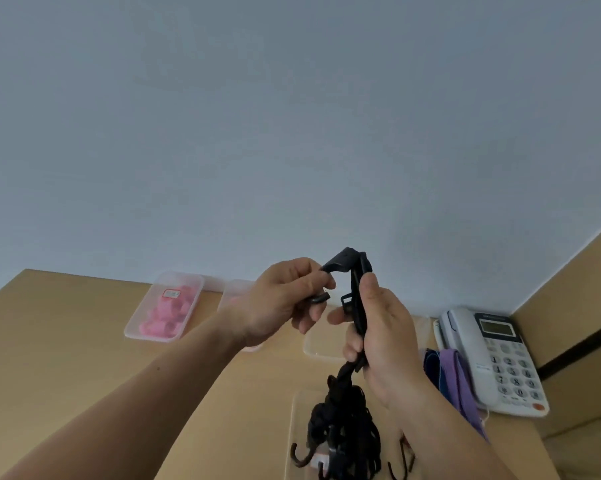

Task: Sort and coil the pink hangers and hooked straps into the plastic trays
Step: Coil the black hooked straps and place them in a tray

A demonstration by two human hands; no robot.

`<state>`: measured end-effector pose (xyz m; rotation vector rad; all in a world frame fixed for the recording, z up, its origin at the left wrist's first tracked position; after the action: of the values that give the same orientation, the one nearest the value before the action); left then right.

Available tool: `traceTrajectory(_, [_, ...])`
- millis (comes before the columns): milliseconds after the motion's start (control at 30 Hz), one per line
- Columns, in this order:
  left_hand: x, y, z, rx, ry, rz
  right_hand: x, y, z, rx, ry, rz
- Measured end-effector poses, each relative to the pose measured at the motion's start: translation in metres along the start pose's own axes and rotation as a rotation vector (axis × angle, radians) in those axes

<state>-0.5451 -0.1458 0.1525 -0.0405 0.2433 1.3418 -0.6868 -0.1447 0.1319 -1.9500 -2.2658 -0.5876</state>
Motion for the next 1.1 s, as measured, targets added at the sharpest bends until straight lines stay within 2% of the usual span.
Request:
traceTrajectory(100, [0.004,0.004,0.002,-0.226,0.073,0.001,0.003,0.001,0.010,0.000,0.038,0.117])
traceTrajectory(167, [0.008,0.008,0.006,-0.542,0.145,-0.016,0.005,0.004,0.014,0.069,0.037,0.171])
traceTrajectory(267, [0.012,0.019,0.012,-1.090,0.302,-0.135,0.011,0.003,0.013,0.255,-0.032,0.258])
traceTrajectory(400, [0.020,0.032,0.024,-1.301,0.541,-0.178,0.022,0.007,0.004,0.514,-0.184,0.310])
traceTrajectory(600, [0.024,0.030,0.029,-1.264,0.669,-0.191,0.021,0.001,0.009,0.519,-0.101,0.211])
traceTrajectory(767, [0.027,0.030,0.029,-1.356,0.741,-0.203,0.021,0.001,0.005,0.582,-0.114,0.260])
traceTrajectory(933, [0.027,0.033,0.024,-1.427,0.817,-0.168,0.019,0.001,0.011,0.252,0.011,0.151])
traceTrajectory(967, [0.027,0.034,0.021,-1.370,0.787,-0.157,0.019,0.000,0.011,0.218,0.013,0.140])
traceTrajectory(1000, [0.026,0.031,0.018,-1.218,0.687,-0.134,0.020,-0.001,0.009,0.187,0.005,0.132])
traceTrajectory(1100, [0.021,0.017,-0.004,-0.481,0.152,-0.030,0.021,-0.003,0.004,0.103,-0.033,0.090])
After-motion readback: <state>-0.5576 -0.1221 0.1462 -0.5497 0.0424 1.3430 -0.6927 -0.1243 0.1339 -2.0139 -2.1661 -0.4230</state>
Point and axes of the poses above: each hand's wrist, its own x-axis away from the middle knuckle, its own y-axis out of the palm, z = x × y, the point moved 7 cm from there along -x, towards the middle knuckle, and after that the axes turned 12 degrees about y, right-handed, at the moved point
